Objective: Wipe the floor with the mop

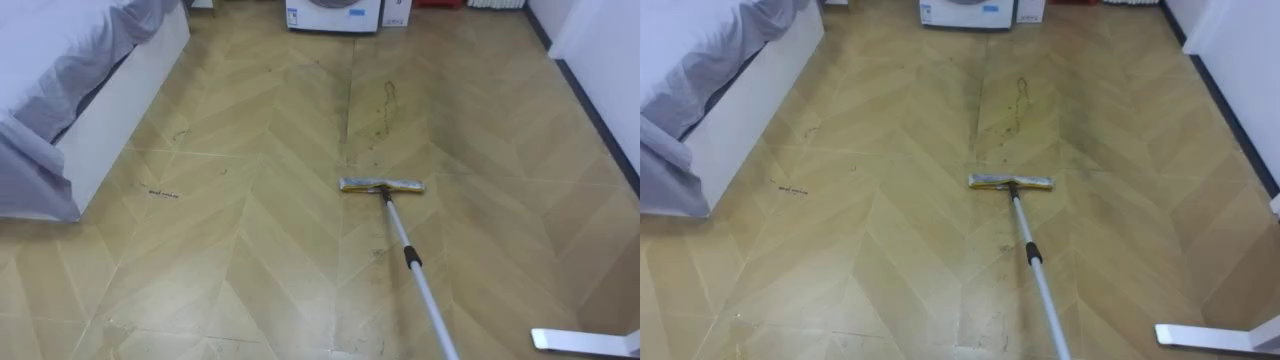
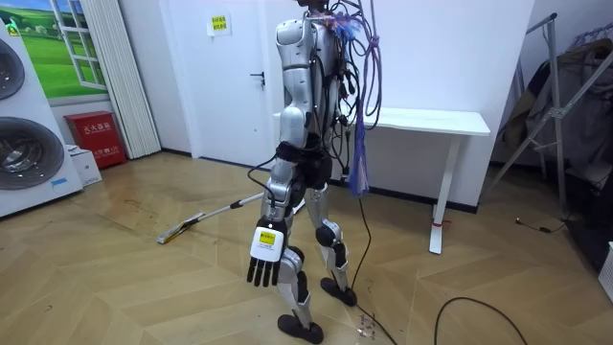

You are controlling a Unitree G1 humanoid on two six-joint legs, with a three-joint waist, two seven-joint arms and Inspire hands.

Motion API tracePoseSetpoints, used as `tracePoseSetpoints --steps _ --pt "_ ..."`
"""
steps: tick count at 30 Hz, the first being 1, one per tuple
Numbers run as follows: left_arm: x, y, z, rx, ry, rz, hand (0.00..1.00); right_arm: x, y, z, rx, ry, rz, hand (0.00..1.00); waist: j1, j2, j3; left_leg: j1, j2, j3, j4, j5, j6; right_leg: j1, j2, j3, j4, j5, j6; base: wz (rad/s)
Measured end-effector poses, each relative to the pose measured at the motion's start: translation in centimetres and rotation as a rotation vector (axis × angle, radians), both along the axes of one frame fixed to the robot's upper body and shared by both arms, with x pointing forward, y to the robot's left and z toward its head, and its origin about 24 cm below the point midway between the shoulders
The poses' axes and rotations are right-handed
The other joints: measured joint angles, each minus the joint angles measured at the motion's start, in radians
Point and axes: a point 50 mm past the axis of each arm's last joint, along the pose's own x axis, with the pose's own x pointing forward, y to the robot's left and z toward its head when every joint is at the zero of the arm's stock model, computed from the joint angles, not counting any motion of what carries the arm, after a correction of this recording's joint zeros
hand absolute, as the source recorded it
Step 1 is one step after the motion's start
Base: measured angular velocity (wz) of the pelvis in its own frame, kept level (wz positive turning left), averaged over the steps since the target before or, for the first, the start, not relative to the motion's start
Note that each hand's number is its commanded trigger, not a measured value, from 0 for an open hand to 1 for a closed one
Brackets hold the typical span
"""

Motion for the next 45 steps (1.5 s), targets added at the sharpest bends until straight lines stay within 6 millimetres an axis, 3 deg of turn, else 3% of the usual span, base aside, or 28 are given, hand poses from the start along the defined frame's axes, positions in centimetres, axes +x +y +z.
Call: tracePoseSetpoints --steps 16,21,24,30,34,35,36,40,42,44,45 --pt "0.3 -0.4 -0.1 -0.063 0.018 -0.023 0.0 0.3 -0.2 0.1 -0.006 -0.012 -0.013 1.0 -0.002 0.006 -0.002 -0.05 0.0 -0.004 0.005 0.001 0.0 -0.047 0.001 0.004 0.004 0.0 0.0 0.0" --pt "2.2 -0.6 -0.1 -0.064 -0.018 -0.062 0.0 1.5 -0.2 0.2 -0.028 -0.043 -0.013 1.0 -0.004 0.013 -0.0041 -0.129 0.004 -0.004 0.018 0.009 0.002 -0.132 0.001 0.003 0.025 0.001 -0.001 0.0" --pt "4.2 -0.5 0.0 -0.048 -0.049 -0.083 0.0 2.1 -0.1 0.1 -0.031 -0.063 -0.039 1.0 -0.005 0.004 0.0006 -0.188 0.004 -0.004 0.018 0.021 0.004 -0.2 0.0 0.005 0.036 0.003 -0.005 0.0" --pt "5.6 -0.4 0.2 -0.018 -0.086 -0.118 0.0 2.8 0.0 0.2 -0.009 -0.094 -0.082 1.0 -0.008 -0.002 -0.0005 -0.282 0.005 -0.005 0.029 0.031 0.006 -0.297 -0.001 0.005 0.052 0.005 -0.007 0.01" --pt "7.0 -0.6 0.4 -0.007 -0.12 -0.162 0.0 3.5 -0.3 0.3 -0.007 -0.121 -0.106 1.0 -0.019 0.001 0.002 -0.351 0.0 -0.042 0.034 0.047 0.004 -0.375 -0.002 -0.018 0.091 0.004 -0.008 0.23" --pt "7.4 -1.0 0.4 -0.014 -0.13 -0.176 0.0 3.2 -0.4 0.3 -0.048 -0.113 -0.11 1.0 -0.022 0.015 0.0062 -0.365 0.0 -0.054 0.036 0.049 0.004 -0.393 -0.002 -0.018 0.112 0.004 -0.008 0.24" --pt "7.5 -1.3 0.3 -0.02 -0.137 -0.197 0.0 3.0 -0.4 0.2 -0.079 -0.11 -0.116 1.0 -0.018 0.03 0.0129 -0.378 0.0 -0.054 0.039 0.049 0.004 -0.409 -0.002 -0.006 0.124 0.002 -0.011 0.19" --pt "6.7 -1.5 0.1 -0.005 -0.1 -0.193 0.0 2.9 -0.8 0.3 -0.162 -0.117 -0.126 1.0 -0.017 0.068 0.0129 -0.447 -0.007 -0.042 0.06 0.051 0.007 -0.512 -0.026 0.011 0.232 -0.029 -0.012 -0.02" --pt "5.7 -1.1 0.0 0.022 -0.052 -0.189 0.0 2.5 -0.5 0.2 -0.176 -0.103 -0.134 1.0 -0.017 0.065 0.0153 -0.463 -0.019 -0.039 0.073 0.051 0.007 -0.586 -0.054 0.034 0.348 -0.06 -0.019 -0.06" --pt "5.0 -1.0 -0.1 0.039 0.009 -0.222 0.0 1.8 -0.2 0.0 -0.187 -0.062 -0.147 1.0 -0.018 0.052 0.0225 -0.504 -0.036 -0.049 0.138 0.049 0.007 -0.68 -0.07 0.119 0.499 -0.105 -0.05 0.11" --pt "4.9 -0.9 -0.1 0.041 0.017 -0.226 0.0 1.7 -0.1 0.0 -0.187 -0.06 -0.151 1.0 -0.017 0.045 0.0217 -0.525 -0.039 -0.067 0.164 0.048 0.005 -0.706 -0.058 0.153 0.512 -0.125 -0.063 0.0"
